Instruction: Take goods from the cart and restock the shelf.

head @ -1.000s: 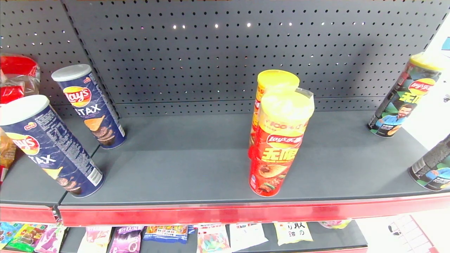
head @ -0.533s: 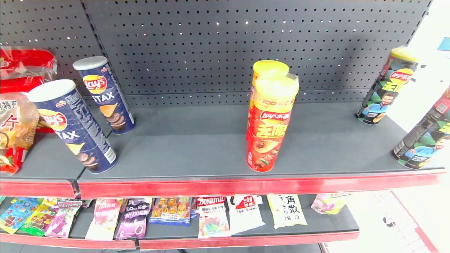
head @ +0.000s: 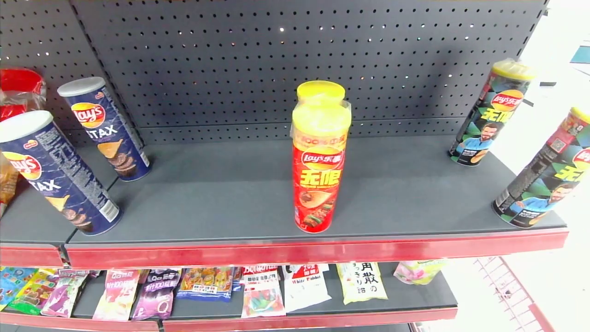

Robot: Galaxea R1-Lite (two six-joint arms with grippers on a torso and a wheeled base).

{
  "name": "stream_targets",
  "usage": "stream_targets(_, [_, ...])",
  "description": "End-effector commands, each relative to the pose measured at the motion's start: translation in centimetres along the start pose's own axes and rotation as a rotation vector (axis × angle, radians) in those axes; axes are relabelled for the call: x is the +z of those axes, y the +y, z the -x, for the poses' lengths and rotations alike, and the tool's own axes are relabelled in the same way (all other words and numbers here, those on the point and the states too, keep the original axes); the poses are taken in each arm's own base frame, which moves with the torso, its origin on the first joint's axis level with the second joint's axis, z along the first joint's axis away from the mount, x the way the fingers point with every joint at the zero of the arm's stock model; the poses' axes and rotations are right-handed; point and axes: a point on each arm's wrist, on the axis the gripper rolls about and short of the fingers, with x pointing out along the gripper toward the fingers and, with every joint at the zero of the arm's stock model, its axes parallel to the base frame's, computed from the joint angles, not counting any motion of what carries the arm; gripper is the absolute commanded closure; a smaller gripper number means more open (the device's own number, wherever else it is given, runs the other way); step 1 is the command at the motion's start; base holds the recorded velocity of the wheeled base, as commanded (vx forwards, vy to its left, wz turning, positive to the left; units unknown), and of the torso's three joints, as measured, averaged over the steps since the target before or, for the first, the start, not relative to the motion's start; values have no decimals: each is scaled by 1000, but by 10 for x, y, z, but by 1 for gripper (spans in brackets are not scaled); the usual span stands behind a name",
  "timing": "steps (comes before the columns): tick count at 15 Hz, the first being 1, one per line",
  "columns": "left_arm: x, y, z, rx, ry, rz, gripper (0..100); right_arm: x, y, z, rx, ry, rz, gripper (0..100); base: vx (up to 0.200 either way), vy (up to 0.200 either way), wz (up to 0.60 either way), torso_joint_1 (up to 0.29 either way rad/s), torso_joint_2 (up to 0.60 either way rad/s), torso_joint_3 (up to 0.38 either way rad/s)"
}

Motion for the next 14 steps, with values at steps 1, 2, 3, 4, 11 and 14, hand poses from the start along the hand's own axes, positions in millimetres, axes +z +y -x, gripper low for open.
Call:
stream_targets(1, [0, 0, 0, 0, 0, 0, 0, 0, 0, 0, 0, -1, 0, 0, 0, 0, 0, 0, 0, 0])
stream_targets(2, [0, 0, 0, 0, 0, 0, 0, 0, 0, 0, 0, -1, 0, 0, 0, 0, 0, 0, 0, 0])
stream_targets(3, [0, 0, 0, 0, 0, 0, 0, 0, 0, 0, 0, -1, 0, 0, 0, 0, 0, 0, 0, 0])
stream_targets(4, [0, 0, 0, 0, 0, 2, 0, 0, 0, 0, 2, -1, 0, 0, 0, 0, 0, 0, 0, 0])
stream_targets(11, [0, 0, 0, 0, 0, 0, 0, 0, 0, 0, 0, -1, -1, 0, 0, 0, 0, 0, 0, 0])
stream_targets(14, [0, 0, 0, 0, 0, 0, 0, 0, 0, 0, 0, -1, -1, 0, 0, 0, 0, 0, 0, 0])
